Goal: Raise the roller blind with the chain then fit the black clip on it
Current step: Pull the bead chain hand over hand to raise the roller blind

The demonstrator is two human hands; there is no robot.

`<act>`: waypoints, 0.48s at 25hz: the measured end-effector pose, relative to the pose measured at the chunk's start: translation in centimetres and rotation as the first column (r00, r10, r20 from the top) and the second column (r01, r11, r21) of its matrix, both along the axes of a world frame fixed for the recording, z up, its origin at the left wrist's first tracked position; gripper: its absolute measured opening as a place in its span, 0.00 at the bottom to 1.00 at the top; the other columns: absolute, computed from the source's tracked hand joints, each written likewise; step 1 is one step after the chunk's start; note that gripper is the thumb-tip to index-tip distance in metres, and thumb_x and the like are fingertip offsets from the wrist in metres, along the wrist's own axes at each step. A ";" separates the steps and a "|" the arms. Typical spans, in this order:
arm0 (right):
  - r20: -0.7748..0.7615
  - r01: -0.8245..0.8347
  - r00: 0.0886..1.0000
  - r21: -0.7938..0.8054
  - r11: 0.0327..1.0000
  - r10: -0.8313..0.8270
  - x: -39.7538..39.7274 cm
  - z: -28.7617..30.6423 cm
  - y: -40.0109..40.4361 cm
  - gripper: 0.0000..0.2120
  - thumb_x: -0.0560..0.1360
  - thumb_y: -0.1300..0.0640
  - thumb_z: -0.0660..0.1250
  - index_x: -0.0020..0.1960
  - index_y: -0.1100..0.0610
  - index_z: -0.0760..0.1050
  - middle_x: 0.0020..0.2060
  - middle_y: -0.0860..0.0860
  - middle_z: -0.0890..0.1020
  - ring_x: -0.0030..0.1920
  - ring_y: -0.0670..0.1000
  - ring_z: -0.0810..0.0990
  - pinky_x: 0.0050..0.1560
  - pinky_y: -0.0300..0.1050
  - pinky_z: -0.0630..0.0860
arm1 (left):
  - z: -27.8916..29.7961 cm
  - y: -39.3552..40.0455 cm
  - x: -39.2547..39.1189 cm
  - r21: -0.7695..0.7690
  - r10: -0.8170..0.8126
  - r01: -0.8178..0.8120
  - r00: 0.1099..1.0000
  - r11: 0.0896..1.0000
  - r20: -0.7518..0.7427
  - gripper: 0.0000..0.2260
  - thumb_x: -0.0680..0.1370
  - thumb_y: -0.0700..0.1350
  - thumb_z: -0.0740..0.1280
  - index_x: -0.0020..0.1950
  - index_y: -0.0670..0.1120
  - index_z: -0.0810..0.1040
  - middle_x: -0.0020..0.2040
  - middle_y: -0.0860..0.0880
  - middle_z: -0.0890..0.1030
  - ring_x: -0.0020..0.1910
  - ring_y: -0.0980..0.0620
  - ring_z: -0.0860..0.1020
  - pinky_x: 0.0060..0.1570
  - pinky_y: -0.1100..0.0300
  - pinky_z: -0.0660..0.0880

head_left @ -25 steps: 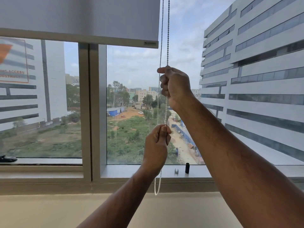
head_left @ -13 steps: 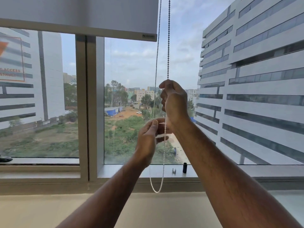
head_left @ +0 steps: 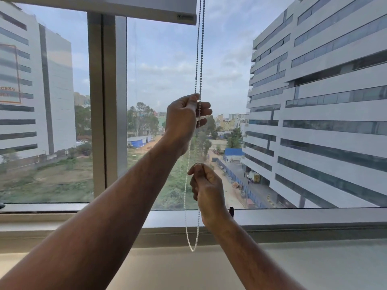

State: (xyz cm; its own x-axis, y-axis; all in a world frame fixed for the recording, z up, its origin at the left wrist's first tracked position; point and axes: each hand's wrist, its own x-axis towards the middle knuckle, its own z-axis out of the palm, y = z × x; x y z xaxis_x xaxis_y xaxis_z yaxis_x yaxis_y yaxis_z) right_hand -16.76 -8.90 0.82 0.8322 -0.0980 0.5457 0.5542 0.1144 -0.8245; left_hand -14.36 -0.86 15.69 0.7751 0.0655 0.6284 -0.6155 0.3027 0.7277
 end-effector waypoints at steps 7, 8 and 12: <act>0.001 -0.096 0.995 -0.051 0.994 0.096 0.2 -1.4 -0.4 0.15 0.86 0.57 0.58 0.46 0.59 0.80 0.27 0.51 0.68 0.26 0.45 0.64 0.26 0.37 0.60 | -0.7 -1.2 0.5 0.037 0.182 -0.184 0.981 0.982 0.068 0.14 0.86 0.42 0.59 0.46 0.48 0.82 0.32 0.53 0.71 0.24 0.60 0.67 0.29 0.65 0.65; -0.007 -0.124 0.992 -0.077 0.989 0.124 0.4 -1.4 -0.6 0.15 0.86 0.56 0.58 0.48 0.61 0.80 0.27 0.53 0.71 0.26 0.46 0.67 0.26 0.38 0.62 | -1.2 -1.2 0.5 0.037 0.193 -0.197 0.977 0.980 0.090 0.14 0.86 0.42 0.59 0.44 0.49 0.80 0.32 0.53 0.71 0.24 0.61 0.67 0.29 0.65 0.65; -0.098 -0.143 0.986 -0.114 0.983 0.132 1.3 -0.6 -1.6 0.19 0.85 0.48 0.56 0.52 0.56 0.83 0.40 0.50 0.88 0.43 0.50 0.86 0.49 0.49 0.77 | -4.0 -1.0 0.7 0.061 0.183 -0.193 0.973 0.979 0.137 0.14 0.86 0.42 0.58 0.44 0.49 0.79 0.31 0.56 0.71 0.24 0.62 0.66 0.29 0.63 0.64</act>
State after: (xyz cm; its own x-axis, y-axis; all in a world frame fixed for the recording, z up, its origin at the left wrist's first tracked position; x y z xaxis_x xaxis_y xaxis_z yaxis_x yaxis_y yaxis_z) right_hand -15.47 -10.49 0.21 0.8792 0.0821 0.4692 0.4633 0.0814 -0.8824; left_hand -13.66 -1.88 11.65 0.6648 0.1522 0.7314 -0.7470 0.1208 0.6538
